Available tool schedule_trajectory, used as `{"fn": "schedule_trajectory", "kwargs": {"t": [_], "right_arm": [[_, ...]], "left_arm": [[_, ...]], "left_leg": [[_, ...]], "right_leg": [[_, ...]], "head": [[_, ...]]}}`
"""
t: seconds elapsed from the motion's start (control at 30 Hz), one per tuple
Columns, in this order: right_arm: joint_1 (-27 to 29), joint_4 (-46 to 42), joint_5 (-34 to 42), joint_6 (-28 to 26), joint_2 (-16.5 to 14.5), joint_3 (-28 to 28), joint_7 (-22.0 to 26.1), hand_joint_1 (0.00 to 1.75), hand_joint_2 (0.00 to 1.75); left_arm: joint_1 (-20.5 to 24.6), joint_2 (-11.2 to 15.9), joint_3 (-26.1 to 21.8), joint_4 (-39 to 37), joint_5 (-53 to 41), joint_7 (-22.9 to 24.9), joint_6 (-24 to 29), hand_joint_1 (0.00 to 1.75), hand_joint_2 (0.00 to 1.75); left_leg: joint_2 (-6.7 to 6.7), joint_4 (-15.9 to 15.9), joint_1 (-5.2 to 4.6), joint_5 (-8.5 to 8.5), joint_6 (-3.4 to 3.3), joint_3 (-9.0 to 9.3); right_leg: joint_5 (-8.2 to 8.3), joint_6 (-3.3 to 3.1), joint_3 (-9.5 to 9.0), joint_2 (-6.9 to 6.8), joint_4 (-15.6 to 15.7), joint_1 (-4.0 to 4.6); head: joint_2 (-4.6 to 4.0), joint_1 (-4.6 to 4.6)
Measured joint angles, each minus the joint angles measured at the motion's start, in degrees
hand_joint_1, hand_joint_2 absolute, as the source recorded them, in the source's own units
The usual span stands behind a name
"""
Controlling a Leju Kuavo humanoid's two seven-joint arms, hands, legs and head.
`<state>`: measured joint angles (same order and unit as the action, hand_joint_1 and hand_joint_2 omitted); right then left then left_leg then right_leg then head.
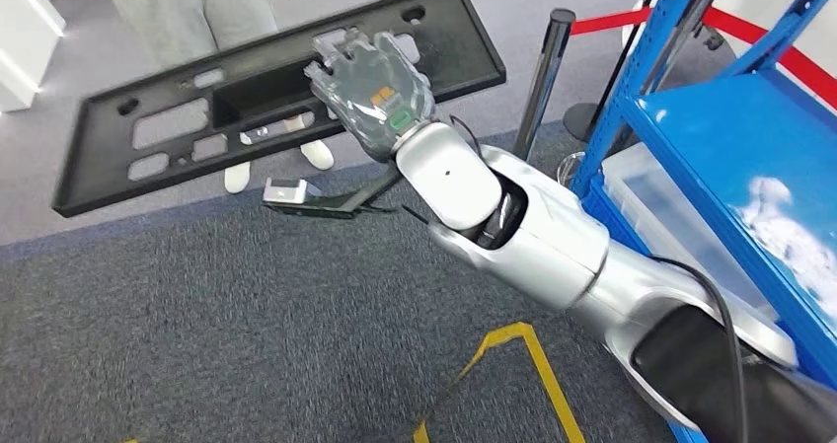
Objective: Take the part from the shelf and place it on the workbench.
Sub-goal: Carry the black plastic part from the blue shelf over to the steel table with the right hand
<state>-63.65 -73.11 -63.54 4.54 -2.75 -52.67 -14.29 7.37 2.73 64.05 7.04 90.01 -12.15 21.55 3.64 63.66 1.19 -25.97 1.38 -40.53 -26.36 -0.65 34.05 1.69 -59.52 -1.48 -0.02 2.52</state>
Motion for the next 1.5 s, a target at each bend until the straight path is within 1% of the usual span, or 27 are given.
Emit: {"fn": "schedule_trajectory", "kwargs": {"t": [0.03, 0.07, 0.13, 0.2, 0.27, 0.3, 0.33, 0.4, 0.47, 0.53, 0.6, 0.63, 0.7, 0.77, 0.83, 0.9, 0.97, 1.0, 1.1, 1.17, 1.2, 1.23, 1.3, 1.37, 1.43, 1.47, 1.5], "right_arm": [[-0.01, 0.03, 0.0, 0.0, -0.01, -0.03, 0.0, 1.75, 1.75], [0.01, 0.09, 0.01, 0.01, -0.01, -0.08, 0.01, 1.75, 1.75], [0.25, 0.26, 0.06, 0.01, -0.01, -0.25, 0.04, 1.75, 1.75], [0.43, 0.36, 0.11, 0.02, -0.03, -0.35, 0.11, 1.75, 1.75], [0.38, 0.37, 0.08, 0.08, -0.04, -0.36, 0.16, 1.75, 1.75], [0.33, 0.39, 0.05, 0.2, -0.05, -0.38, 0.19, 1.75, 1.75], [0.28, 0.4, 0.04, 0.37, -0.07, -0.45, 0.22, 1.75, 1.75], [0.18, 0.43, 0.04, 0.86, -0.09, -0.75, 0.23, 1.75, 1.75], [-0.06, 0.41, 0.03, 1.23, -0.11, -1.07, 0.08, 1.75, 1.75], [-0.36, 0.4, 0.01, 1.57, -0.08, -1.22, -0.25, 1.75, 1.75], [-0.43, 0.4, 0.0, 2.1, 0.09, -1.38, -0.61, 1.75, 1.75], [-0.4, 0.41, 0.0, 2.33, 0.22, -1.49, -0.73, 1.75, 1.75], [-0.38, 0.37, 0.0, 2.54, 0.41, -1.68, -0.83, 1.75, 1.75], [-0.41, 0.33, 0.0, 2.54, 0.54, -1.74, -0.87, 1.75, 1.75], [-0.38, 0.34, 0.0, 2.51, 0.66, -1.84, -0.91, 1.75, 1.75], [-0.3, 0.34, 0.0, 2.48, 0.72, -2.0, -0.92, 1.75, 1.75], [-0.3, 0.34, 0.0, 2.48, 0.72, -2.14, -0.9, 1.75, 1.75], [-0.35, 0.34, 0.0, 2.48, 0.7, -2.18, -0.89, 1.75, 1.75], [-0.5, 0.36, 0.04, 2.48, 0.73, -2.27, -0.87, 1.75, 1.75], [-0.43, 0.39, 0.1, 2.52, 0.76, -2.45, -0.79, 1.75, 1.75], [-0.4, 0.41, 0.13, 2.54, 0.76, -2.55, -0.74, 1.75, 1.75], [-0.41, 0.41, 0.13, 2.54, 0.74, -2.61, -0.69, 1.75, 1.75], [-0.57, 0.4, 0.14, 2.52, 0.71, -2.64, -0.67, 1.75, 1.75], [-0.81, 0.38, 0.17, 2.52, 0.68, -2.63, -0.63, 1.75, 1.75], [-0.94, 0.38, 0.24, 2.52, 0.6, -2.66, -0.57, 1.75, 1.75], [-0.97, 0.37, 0.27, 2.51, 0.56, -2.68, -0.55, 1.75, 1.75], [-1.05, 0.37, 0.31, 2.5, 0.54, -2.69, -0.51, 1.75, 1.75]], "left_arm": [[0.17, -0.07, 0.01, 0.0, 0.0, 0.03, 0.0, 0.0, 1.75], [0.33, -0.07, 0.03, 0.0, 0.0, 0.04, -0.01, 0.0, 1.75], [0.41, -0.07, 0.09, 0.0, 0.0, 0.04, -0.04, 0.0, 1.75], [0.33, -0.07, 0.12, 0.0, 0.01, 0.06, -0.08, 0.0, 1.75], [0.35, -0.06, 0.13, 0.0, 0.02, 0.07, -0.1, 0.0, 1.75], [0.41, -0.06, 0.13, 0.0, 0.02, 0.1, -0.07, 0.0, 1.75], [0.43, -0.06, 0.13, 0.0, 0.02, 0.15, -0.03, 0.0, 1.75], [0.35, -0.06, 0.13, 0.0, 0.02, 0.36, 0.15, 0.0, 1.75], [0.21, -0.14, 0.13, 0.0, 0.02, 0.65, 0.67, 0.0, 1.75], [0.21, -0.25, 0.13, 0.0, -0.05, 0.81, 1.14, 0.0, 1.75], [0.25, -0.28, 0.13, 0.0, -0.25, 0.83, 1.06, 0.0, 1.75], [0.24, -0.28, 0.13, 0.0, -0.35, 0.83, 0.97, 0.0, 1.75], [0.21, -0.28, 0.13, 0.0, -0.45, 0.83, 0.87, 0.0, 1.75], [0.19, -0.28, 0.13, 0.0, -0.4, 0.84, 0.92, 0.0, 1.75], [0.19, -0.27, 0.13, 0.0, -0.21, 0.85, 1.06, 0.0, 1.75], [-0.05, -0.19, 0.13, -0.01, -0.04, 0.86, 1.2, 0.0, 1.75], [-0.38, -0.25, 0.13, -0.01, -0.01, 0.91, 1.26, 0.0, 1.75], [-0.4, -0.3, 0.13, -0.01, 0.0, 0.96, 1.28, 0.0, 1.75], [-0.03, -0.38, 0.13, 0.0, 0.02, 1.21, 1.32, 0.0, 1.75], [0.02, -0.37, 0.11, 0.0, 0.02, 1.54, 1.34, 0.0, 1.75], [-0.06, -0.37, 0.11, 0.0, 0.03, 1.76, 1.34, 0.0, 1.75], [-0.13, -0.38, 0.1, 0.0, 0.03, 2.12, 1.44, 0.0, 1.75], [-0.14, -0.4, 0.07, 0.0, 0.04, 3.02, 2.02, 0.0, 1.75], [-0.04, -0.45, -0.02, 0.0, 0.04, 3.69, 2.74, 0.0, 1.75], [-0.11, -0.51, -0.13, 0.0, 0.04, 3.9, 3.11, 0.0, 1.75], [-0.21, -0.6, -0.2, 0.0, 0.04, 3.92, 3.25, 0.0, 1.75], [-0.27, -0.7, -0.28, 0.0, 0.04, 3.93, 3.38, 0.0, 1.75]], "left_leg": [[-1.81, 3.5, -0.08, -1.64, 0.26, -1.68], [-2.75, 7.11, -0.01, -3.09, 0.43, -3.46], [-3.33, 10.21, 0.03, -3.48, 0.49, -4.96], [-3.92, 5.39, -0.1, -0.51, 0.15, -2.31], [-6.29, -1.86, -0.8, 1.93, -0.66, 1.57], [-7.11, -3.92, -1.19, 2.33, -1.12, 2.64], [-7.43, -4.76, -1.51, 2.23, -1.5, 2.99], [-6.05, -5.07, -1.46, 2.35, -2.07, 3.06], [-4.76, -5.69, -1.11, 2.62, -2.65, 3.43], [-3.55, -6.01, -0.92, 2.76, -3.19, 3.65], [-2.12, -5.92, -0.91, 2.72, -3.43, 3.66], [-1.29, -5.82, -0.89, 2.68, -3.44, 3.67], [0.42, -5.43, -0.77, 2.5, -3.26, 3.68], [1.93, -4.68, -0.67, 2.18, -2.77, 3.33], [3.26, -4.16, -0.5, 2.17, -2.09, 2.57], [4.51, -4.31, -0.17, 2.52, -1.27, 2.08], [3.74, -4.16, -0.2, 2.47, -0.7, 1.86], [2.21, -3.28, -0.34, 1.94, -0.5, 1.46], [-2.49, 5.2, -0.3, -1.93, 0.26, -2.69], [-3.29, 10.36, -0.15, -3.35, 0.48, -5.39], [-3.4, 10.11, -0.13, -2.64, 0.45, -5.29], [-3.66, 7.41, -0.16, -0.97, 0.3, -3.87], [-5.68, -0.51, -0.69, 1.96, -0.41, 0.39], [-7.04, -4.61, -1.38, 2.69, -1.29, 2.52], [-5.99, -4.92, -1.61, 2.67, -1.94, 2.57], [-5.33, -5.25, -1.44, 2.8, -2.21, 2.77], [-4.72, -5.67, -1.26, 2.95, -2.5, 3.05]], "right_leg": [[-0.02, -0.17, -0.06, -0.81, 0.06, 0.13], [-0.08, -0.32, -0.08, -1.7, 0.05, 0.27], [-0.26, -0.4, -0.16, -3.37, 0.04, 0.44], [-0.54, -0.33, -0.42, -4.85, 0.04, 0.56], [-0.92, -0.05, -0.77, -6.15, 0.03, 0.85], [-1.09, 0.16, -0.91, -6.73, 0.05, 1.04], [-1.24, 0.39, -1.05, -7.34, 0.11, 1.22], [-1.56, 0.93, -1.41, -8.44, 0.31, 1.44], [-2.99, 1.45, -0.98, -6.61, -1.27, 1.28], [-6.03, 1.68, 1.75, -3.12, -7.18, 1.0], [-8.22, 1.83, 5.45, -1.83, -14.04, 0.95], [-7.89, 1.93, 6.43, -1.7, -15.32, 0.92], [-4.34, 2.06, 5.5, -1.35, -11.78, 0.7], [-0.97, 2.05, 2.78, 1.03, -4.95, 0.2], [-0.41, 1.77, 1.33, 2.89, -1.68, 0.0], [-0.5, 1.12, 1.02, 2.06, -1.18, 0.15], [-0.25, 0.48, 0.68, 0.96, -0.64, 0.07], [-0.15, 0.25, 0.47, 0.43, -0.39, -0.03], [-0.25, -0.28, 0.19, -1.53, -0.31, 0.34], [-0.42, -0.49, 0.12, -3.1, -0.37, 0.54], [-0.53, -0.52, 0.05, -3.83, -0.38, 0.61], [-0.67, -0.5, -0.09, -4.54, -0.38, 0.68], [-1.04, -0.33, -0.5, -5.87, -0.33, 0.97], [-1.33, 0.07, -0.8, -6.94, -0.22, 1.24], [-1.53, 0.62, -1.18, -7.97, 0.07, 1.36], [-1.78, 0.96, -1.35, -7.92, 0.03, 1.32], [-2.38, 1.21, -1.21, -6.95, -0.58, 1.24]], "head": [[0.0, 0.26], [0.0, 0.32], [0.0, 0.36], [0.0, 0.36], [0.0, 0.34], [0.0, 0.32], [0.0, 0.3], [0.0, 0.27], [0.0, 0.1], [0.0, -0.13], [0.0, -0.24], [0.0, -0.29], [0.0, -0.31], [0.0, -0.3], [0.0, -0.3], [0.0, -0.33], [0.0, -0.3], [0.0, -0.02], [0.0, 0.75], [0.0, 0.8], [0.0, 0.81], [0.0, 0.8], [0.0, 0.79], [0.0, 0.72], [0.0, 0.66], [0.0, 0.62], [0.0, 0.56]]}}
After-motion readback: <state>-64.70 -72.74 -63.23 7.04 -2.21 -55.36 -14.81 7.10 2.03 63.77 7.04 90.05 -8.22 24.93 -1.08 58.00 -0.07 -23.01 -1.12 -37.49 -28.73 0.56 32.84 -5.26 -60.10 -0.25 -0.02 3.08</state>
